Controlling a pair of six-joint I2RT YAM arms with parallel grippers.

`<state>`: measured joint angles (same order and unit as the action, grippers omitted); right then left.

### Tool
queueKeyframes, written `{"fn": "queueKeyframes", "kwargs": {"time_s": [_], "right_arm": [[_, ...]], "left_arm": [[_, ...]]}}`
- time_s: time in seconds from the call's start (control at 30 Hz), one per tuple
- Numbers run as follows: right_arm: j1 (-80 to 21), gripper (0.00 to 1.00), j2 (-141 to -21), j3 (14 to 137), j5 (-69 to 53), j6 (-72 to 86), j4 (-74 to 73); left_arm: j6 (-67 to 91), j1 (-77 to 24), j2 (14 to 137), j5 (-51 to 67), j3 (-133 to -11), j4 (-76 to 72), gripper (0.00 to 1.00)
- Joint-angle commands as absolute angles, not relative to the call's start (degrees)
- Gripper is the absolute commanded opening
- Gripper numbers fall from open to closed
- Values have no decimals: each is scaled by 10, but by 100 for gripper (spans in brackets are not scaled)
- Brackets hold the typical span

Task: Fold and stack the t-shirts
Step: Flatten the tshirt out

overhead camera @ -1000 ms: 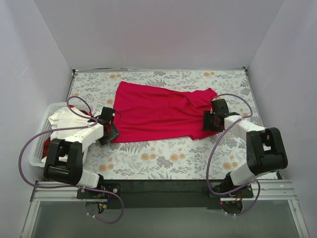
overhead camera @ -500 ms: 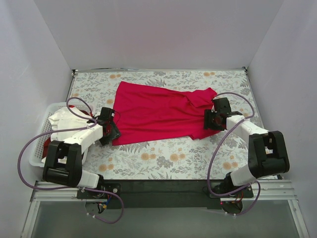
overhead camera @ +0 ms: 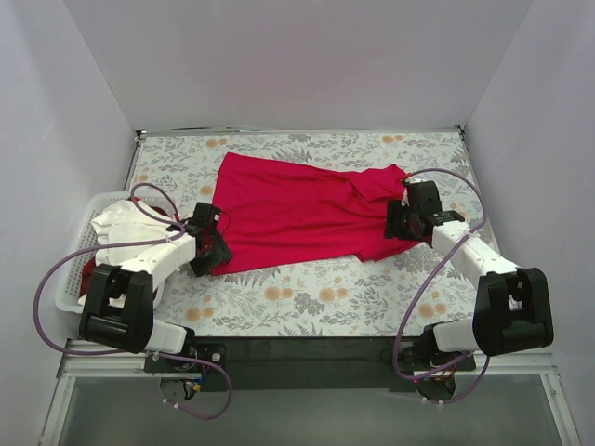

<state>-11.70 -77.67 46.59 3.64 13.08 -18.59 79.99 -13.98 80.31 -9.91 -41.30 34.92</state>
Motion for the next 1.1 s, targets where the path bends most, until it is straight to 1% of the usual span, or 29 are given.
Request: {"fn": "queueKeyframes", "kwargs": {"time_s": [0.0,0.3,0.7,0.83,1.07], "right_arm": [[-118,65,-758,462,29,124,-194],[-118,65,-758,457,24,122,-192],[-119,65,-755,443,18,120,-185],[-119,65,-756,439,17,120,-182],[-118,65,-754,437,18,120,-183]], "left_arm": [[826,-158,796,-85,-410,404,56],[853,-164,786,-135,-412,419,55],[858,-165,795,-137,-411,418,54],[857,-165,806,-138,-408,409,51],[856,-165,816,-134,-391,396,39]]}}
